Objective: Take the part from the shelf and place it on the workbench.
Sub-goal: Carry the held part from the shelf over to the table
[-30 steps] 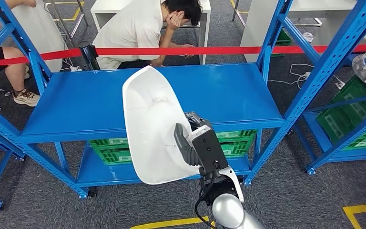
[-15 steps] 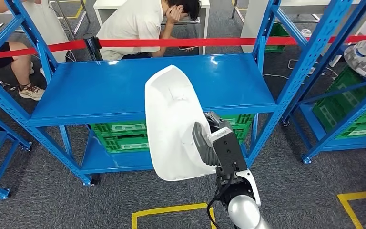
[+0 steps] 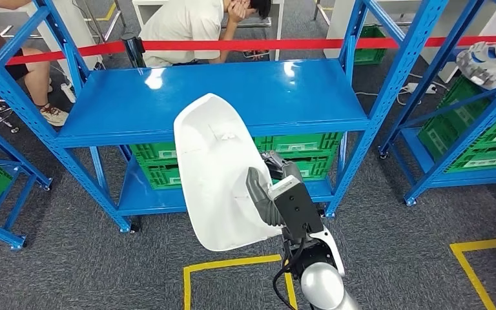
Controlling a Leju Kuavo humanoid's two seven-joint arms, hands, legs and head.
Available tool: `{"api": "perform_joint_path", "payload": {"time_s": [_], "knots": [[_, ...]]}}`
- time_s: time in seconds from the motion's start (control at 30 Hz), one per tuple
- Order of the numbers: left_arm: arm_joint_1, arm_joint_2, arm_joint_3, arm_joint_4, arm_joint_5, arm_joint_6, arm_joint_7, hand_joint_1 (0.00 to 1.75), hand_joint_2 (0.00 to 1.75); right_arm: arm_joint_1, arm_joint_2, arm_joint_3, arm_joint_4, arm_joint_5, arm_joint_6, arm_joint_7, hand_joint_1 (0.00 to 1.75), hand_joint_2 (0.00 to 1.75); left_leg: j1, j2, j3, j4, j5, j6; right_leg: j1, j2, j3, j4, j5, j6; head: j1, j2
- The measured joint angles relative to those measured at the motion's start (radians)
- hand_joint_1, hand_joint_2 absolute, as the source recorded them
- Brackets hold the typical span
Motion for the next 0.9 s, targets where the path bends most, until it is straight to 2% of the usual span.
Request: {"api": "perform_joint_path", "payload": {"time_s": [0.03, 0.07, 0.13, 0.17, 0.2, 0.23, 0.27, 0.3, 0.33, 0.37, 0.4, 0.43, 0.5, 0.53, 0.57, 0.63, 0.67, 0.7, 0.73, 0.77, 0.8, 0.83, 0.87, 0.9], "knots": [[0.0, 0.0, -0.007, 0.0, -0.008, 0.0, -0.004, 0.0, 1.75, 0.001, 0.0, 0.0, 0.002, 0.003, -0.003, 0.0, 1.75, 1.75, 0.001, 0.003, -0.012, 0.0, 0.012, 0.009, -0.001, 0.002, -0.01, 0.018, -0.026, 0.006, 0.001, 0.0], [0.001, 0.001, -0.015, 0.0, -0.018, 0.0, -0.008, 0.0, 1.75, 0.001, 0.0, 0.0, 0.003, 0.006, -0.007, 0.0, 1.75, 1.75, 0.003, 0.006, -0.028, 0.0, 0.025, 0.017, -0.003, 0.003, -0.025, 0.057, -0.072, 0.011, 0.003, 0.0], [0.0, 0.004, -0.031, 0.0, -0.033, 0.001, -0.015, 0.0, 1.75, 0.002, 0.0, 0.0, 0.005, 0.009, -0.012, -0.002, 1.75, 1.75, 0.002, 0.008, -0.06, 0.002, 0.053, 0.023, -0.004, 0.005, -0.056, 0.181, -0.18, 0.017, 0.008, 0.0], [-0.001, 0.006, -0.038, 0.0, -0.038, 0.001, -0.016, 0.0, 1.75, 0.002, 0.0, 0.0, 0.005, 0.01, -0.013, -0.003, 1.75, 1.75, 0.002, 0.008, -0.078, 0.004, 0.067, 0.022, -0.004, 0.005, -0.064, 0.242, -0.208, 0.018, 0.009, 0.0], [-0.001, 0.007, -0.043, 0.0, -0.041, 0.001, -0.017, 0.0, 1.75, 0.003, 0.0, 0.0, 0.005, 0.01, -0.014, -0.003, 1.75, 1.75, 0.001, 0.009, -0.096, 0.007, 0.081, 0.021, -0.004, 0.005, -0.061, 0.282, -0.21, 0.018, 0.009, 0.0], [-0.001, 0.008, -0.047, 0.0, -0.042, 0.001, -0.018, 0.0, 1.75, 0.004, 0.0, 0.0, 0.006, 0.011, -0.014, -0.003, 1.75, 1.75, 0.001, 0.009, -0.116, 0.011, 0.093, 0.02, -0.004, 0.005, -0.041, 0.289, -0.19, 0.016, 0.01, 0.0], [-0.002, 0.008, -0.05, 0.0, -0.043, 0.001, -0.018, 0.0, 1.75, 0.005, 0.0, 0.0, 0.006, 0.012, -0.013, -0.001, 1.75, 1.75, 0.001, 0.009, -0.135, 0.017, 0.104, 0.017, -0.004, 0.005, -0.003, 0.26, -0.162, 0.013, 0.01, 0.0], [-0.003, 0.008, -0.053, 0.0, -0.044, 0.001, -0.018, 0.0, 1.75, 0.005, 0.001, 0.0, 0.006, 0.014, -0.012, 0.002, 1.75, 1.75, 0.001, 0.01, -0.151, 0.023, 0.113, 0.014, -0.003, 0.005, 0.051, 0.198, -0.145, 0.009, 0.01, 0.0], [-0.005, 0.008, -0.057, 0.0, -0.044, 0.001, -0.018, 0.0, 1.75, 0.005, 0.001, 0.0, 0.006, 0.017, -0.01, 0.006, 1.75, 1.75, 0.0, 0.009, -0.164, 0.029, 0.122, 0.01, -0.001, 0.005, 0.11, 0.119, -0.148, 0.003, 0.011, 0.0], [-0.007, 0.008, -0.06, 0.0, -0.047, 0.002, -0.018, 0.0, 1.75, 0.006, 0.001, 0.0, 0.006, 0.021, -0.009, 0.011, 1.75, 1.75, 0.0, 0.009, -0.172, 0.032, 0.131, 0.005, 0.001, 0.005, 0.154, 0.054, -0.159, -0.001, 0.01, 0.0], [-0.008, 0.008, -0.063, 0.0, -0.05, 0.005, -0.018, 0.0, 1.75, 0.006, 0.001, 0.0, 0.006, 0.024, -0.01, 0.014, 1.75, 1.75, 0.0, 0.009, -0.176, 0.033, 0.139, -0.002, 0.004, 0.006, 0.179, 0.01, -0.175, -0.005, 0.01, 0.0], [-0.01, 0.008, -0.066, 0.0, -0.053, 0.009, -0.018, 0.0, 1.75, 0.007, 0.001, 0.0, 0.006, 0.025, -0.01, 0.017, 1.75, 1.75, 0.002, 0.008, -0.177, 0.03, 0.149, -0.009, 0.007, 0.007, 0.184, -0.01, -0.181, -0.01, 0.01, 0.0], [-0.011, 0.01, -0.07, 0.0, -0.057, 0.016, -0.014, 0.0, 1.75, 0.009, 0.001, 0.0, 0.006, 0.026, -0.011, 0.017, 1.75, 1.75, 0.004, 0.008, -0.183, 0.026, 0.157, -0.022, 0.006, 0.006, 0.167, -0.015, -0.16, -0.022, 0.012, 0.0], [-0.011, 0.011, -0.071, 0.001, -0.057, 0.017, -0.013, 0.0, 1.75, 0.009, 0.001, 0.0, 0.006, 0.026, -0.011, 0.017, 1.75, 1.75, 0.005, 0.007, -0.192, 0.037, 0.138, -0.027, 0.004, 0.006, 0.156, -0.018, -0.146, -0.03, 0.01, 0.0], [-0.01, 0.012, -0.071, 0.001, -0.056, 0.018, -0.012, 0.0, 1.75, 0.01, 0.001, -0.001, 0.006, 0.027, -0.011, 0.017, 1.75, 1.75, 0.005, 0.005, -0.203, 0.065, 0.1, -0.031, 0.002, 0.005, 0.143, -0.022, -0.131, -0.036, 0.007, 0.0], [-0.01, 0.014, -0.071, 0.001, -0.054, 0.018, -0.015, 0.0, 1.75, 0.01, 0.001, -0.003, 0.008, 0.026, -0.013, 0.016, 1.75, 1.75, 0.006, 0.003, -0.228, 0.173, -0.004, -0.038, 0.001, 0.005, 0.111, -0.022, -0.103, -0.042, 0.0, 0.0], [-0.01, 0.015, -0.071, 0.001, -0.053, 0.018, -0.016, 0.0, 1.75, 0.011, 0.001, -0.006, 0.009, 0.024, -0.015, 0.015, 1.75, 1.75, 0.006, 0.003, -0.237, 0.236, -0.039, -0.041, 0.002, 0.005, 0.094, -0.021, -0.09, -0.042, -0.003, 0.0], [-0.01, 0.016, -0.071, 0.001, -0.051, 0.018, -0.018, 0.0, 1.75, 0.011, 0.0, -0.011, 0.012, 0.022, -0.019, 0.014, 1.75, 1.75, 0.007, 0.003, -0.236, 0.283, -0.048, -0.042, 0.003, 0.004, 0.077, -0.019, -0.076, -0.041, -0.004, 0.0], [-0.01, 0.016, -0.071, 0.001, -0.049, 0.018, -0.019, 0.0, 1.75, 0.012, -0.001, -0.017, 0.015, 0.02, -0.024, 0.014, 1.75, 1.75, 0.006, 0.003, -0.222, 0.305, -0.034, -0.042, 0.004, 0.003, 0.059, -0.018, -0.062, -0.04, -0.004, 0.0], [-0.009, 0.016, -0.071, 0.001, -0.047, 0.018, -0.021, 0.0, 1.75, 0.013, -0.002, -0.023, 0.017, 0.017, -0.03, 0.014, 1.75, 1.75, 0.006, 0.003, -0.192, 0.289, -0.006, -0.04, 0.004, 0.002, 0.042, -0.016, -0.049, -0.038, -0.005, 0.0], [-0.009, 0.016, -0.071, 0.001, -0.045, 0.018, -0.023, 0.0, 1.75, 0.013, -0.004, -0.03, 0.019, 0.014, -0.036, 0.014, 1.75, 1.75, 0.006, 0.003, -0.143, 0.239, 0.017, -0.037, 0.005, 0.002, 0.026, -0.013, -0.037, -0.035, -0.005, 0.0], [-0.009, 0.016, -0.071, 0.001, -0.044, 0.019, -0.025, 0.0, 1.75, 0.014, -0.006, -0.036, 0.02, 0.011, -0.041, 0.014, 1.75, 1.75, 0.005, 0.002, -0.082, 0.163, 0.019, -0.032, 0.006, 0.002, 0.013, -0.011, -0.025, -0.032, -0.005, 0.0], [-0.01, 0.016, -0.071, 0.0, -0.044, 0.02, -0.027, 0.0, 1.75, 0.015, -0.007, -0.042, 0.021, 0.007, -0.045, 0.014, 1.75, 1.75, 0.003, 0.001, -0.027, 0.086, 0.008, -0.027, 0.007, 0.001, 0.005, -0.009, -0.015, -0.028, -0.004, 0.0], [-0.01, 0.016, -0.071, 0.0, -0.043, 0.022, -0.029, 0.0, 1.75, 0.016, -0.008, -0.047, 0.021, 0.002, -0.047, 0.014, 1.75, 1.75, 0.0, -0.001, 0.011, 0.026, -0.007, -0.021, 0.007, 0.001, 0.001, -0.009, -0.005, -0.023, -0.003, 0.0]]}}
